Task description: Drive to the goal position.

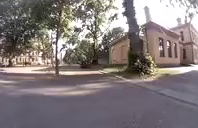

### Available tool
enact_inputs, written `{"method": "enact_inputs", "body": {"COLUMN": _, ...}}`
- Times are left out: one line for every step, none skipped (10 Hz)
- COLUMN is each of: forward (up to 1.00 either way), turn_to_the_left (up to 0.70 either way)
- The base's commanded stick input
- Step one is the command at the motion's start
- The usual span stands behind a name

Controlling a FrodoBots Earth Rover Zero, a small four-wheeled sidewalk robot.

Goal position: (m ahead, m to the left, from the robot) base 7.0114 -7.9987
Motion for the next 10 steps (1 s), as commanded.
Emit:
{"method": "enact_inputs", "body": {"forward": 0.04, "turn_to_the_left": -0.45}}
{"method": "enact_inputs", "body": {"forward": 0.04, "turn_to_the_left": -0.45}}
{"method": "enact_inputs", "body": {"forward": 0.04, "turn_to_the_left": -0.45}}
{"method": "enact_inputs", "body": {"forward": 0.04, "turn_to_the_left": -0.45}}
{"method": "enact_inputs", "body": {"forward": 0.04, "turn_to_the_left": -0.45}}
{"method": "enact_inputs", "body": {"forward": 0.04, "turn_to_the_left": -0.45}}
{"method": "enact_inputs", "body": {"forward": 0.04, "turn_to_the_left": -0.45}}
{"method": "enact_inputs", "body": {"forward": 0.04, "turn_to_the_left": -0.45}}
{"method": "enact_inputs", "body": {"forward": 0.04, "turn_to_the_left": -0.45}}
{"method": "enact_inputs", "body": {"forward": 0.04, "turn_to_the_left": -0.43}}
